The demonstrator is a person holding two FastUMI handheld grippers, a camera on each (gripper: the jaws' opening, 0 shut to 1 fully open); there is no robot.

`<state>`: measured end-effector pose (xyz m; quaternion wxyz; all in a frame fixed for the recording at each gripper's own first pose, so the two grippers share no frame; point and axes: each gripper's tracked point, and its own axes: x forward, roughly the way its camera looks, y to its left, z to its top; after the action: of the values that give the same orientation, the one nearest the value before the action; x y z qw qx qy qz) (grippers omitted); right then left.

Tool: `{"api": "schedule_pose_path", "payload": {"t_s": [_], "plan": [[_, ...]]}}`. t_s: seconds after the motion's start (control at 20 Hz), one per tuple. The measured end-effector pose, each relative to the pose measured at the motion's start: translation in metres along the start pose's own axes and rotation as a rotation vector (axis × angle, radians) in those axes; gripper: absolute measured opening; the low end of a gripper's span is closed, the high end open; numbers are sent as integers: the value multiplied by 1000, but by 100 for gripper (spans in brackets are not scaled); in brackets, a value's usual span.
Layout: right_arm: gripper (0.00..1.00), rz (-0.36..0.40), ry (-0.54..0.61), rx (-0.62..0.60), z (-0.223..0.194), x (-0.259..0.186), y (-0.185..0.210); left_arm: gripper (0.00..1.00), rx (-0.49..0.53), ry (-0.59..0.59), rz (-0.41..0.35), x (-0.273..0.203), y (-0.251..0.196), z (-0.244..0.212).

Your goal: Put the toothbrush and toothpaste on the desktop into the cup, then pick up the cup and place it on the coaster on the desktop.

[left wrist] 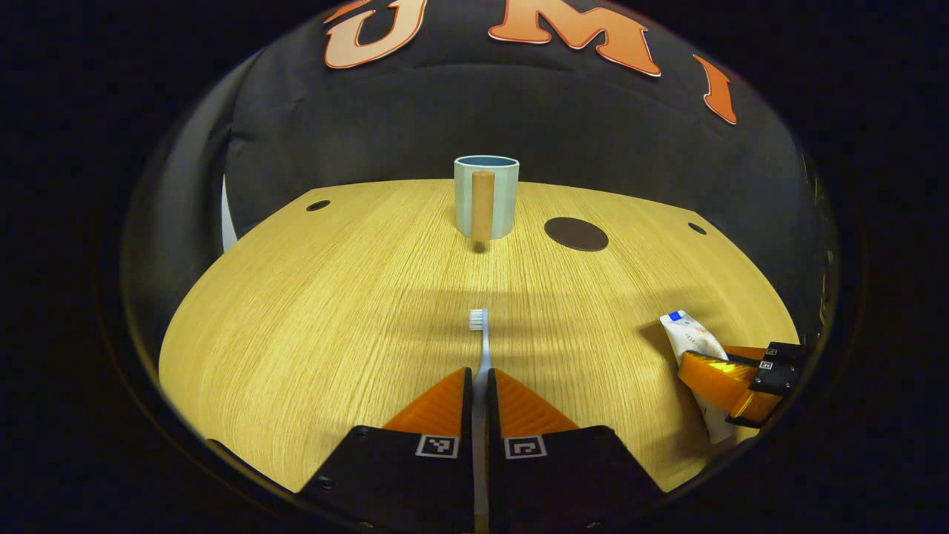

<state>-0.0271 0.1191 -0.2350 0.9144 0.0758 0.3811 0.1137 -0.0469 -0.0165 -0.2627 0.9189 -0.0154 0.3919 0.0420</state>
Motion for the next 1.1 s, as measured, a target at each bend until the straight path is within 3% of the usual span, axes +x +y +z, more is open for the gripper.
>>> {"api": "schedule_pose_path", "payload": {"t_s": [0.25,0.45,0.5,0.55,0.8,1.1], "plan": [[16,25,-62,23,17,-11,1,4,-26,-61,-36,1,0,8],[14,22,-104,1,37,-12,2,4,-30,-169,-29,-8,4,35],[14,34,-120,10,43,-14,5,0,-26,-199,-28,-10,3,44],[14,48,-133,20,49,-16,7,4,-22,-224,-28,-13,3,50],[8,96,-176,74,69,-22,12,4,-14,-328,-46,-23,-5,85],[7,94,-234,94,93,-25,7,4,-15,-441,-57,-29,-6,122]]}}
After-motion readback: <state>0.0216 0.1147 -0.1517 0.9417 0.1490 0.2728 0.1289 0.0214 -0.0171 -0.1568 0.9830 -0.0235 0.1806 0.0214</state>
